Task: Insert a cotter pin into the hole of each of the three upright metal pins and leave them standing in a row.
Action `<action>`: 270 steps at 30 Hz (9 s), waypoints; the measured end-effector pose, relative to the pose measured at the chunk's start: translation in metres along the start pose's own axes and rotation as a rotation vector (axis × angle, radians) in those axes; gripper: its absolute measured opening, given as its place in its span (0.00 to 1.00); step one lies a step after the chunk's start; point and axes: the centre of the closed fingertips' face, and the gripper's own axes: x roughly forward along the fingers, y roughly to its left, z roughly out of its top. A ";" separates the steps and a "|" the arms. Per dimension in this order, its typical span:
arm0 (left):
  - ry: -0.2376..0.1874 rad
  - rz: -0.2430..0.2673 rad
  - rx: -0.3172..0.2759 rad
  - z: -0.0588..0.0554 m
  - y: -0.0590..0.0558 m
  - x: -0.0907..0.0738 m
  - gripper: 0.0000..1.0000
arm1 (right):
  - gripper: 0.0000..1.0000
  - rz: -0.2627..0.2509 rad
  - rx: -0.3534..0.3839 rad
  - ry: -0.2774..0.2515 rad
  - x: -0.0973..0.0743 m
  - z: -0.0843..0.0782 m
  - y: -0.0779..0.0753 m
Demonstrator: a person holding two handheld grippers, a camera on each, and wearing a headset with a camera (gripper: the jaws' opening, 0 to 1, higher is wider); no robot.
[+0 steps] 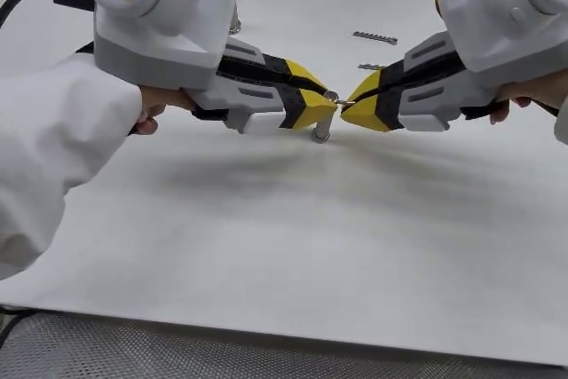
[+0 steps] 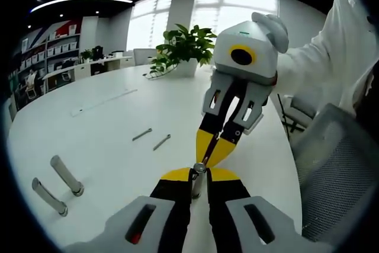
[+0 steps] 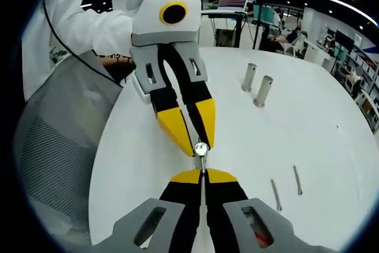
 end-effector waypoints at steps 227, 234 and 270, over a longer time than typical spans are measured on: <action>-0.091 0.199 -0.090 -0.023 0.036 -0.121 0.99 | 0.43 -0.246 0.170 -0.303 -0.030 0.077 -0.009; -0.101 0.218 -0.102 -0.024 0.036 -0.129 0.99 | 0.60 -0.278 0.231 -0.322 -0.049 0.067 0.003; -0.181 0.434 -0.139 0.015 0.071 -0.135 0.90 | 0.98 -0.376 0.447 -0.307 -0.075 0.021 0.004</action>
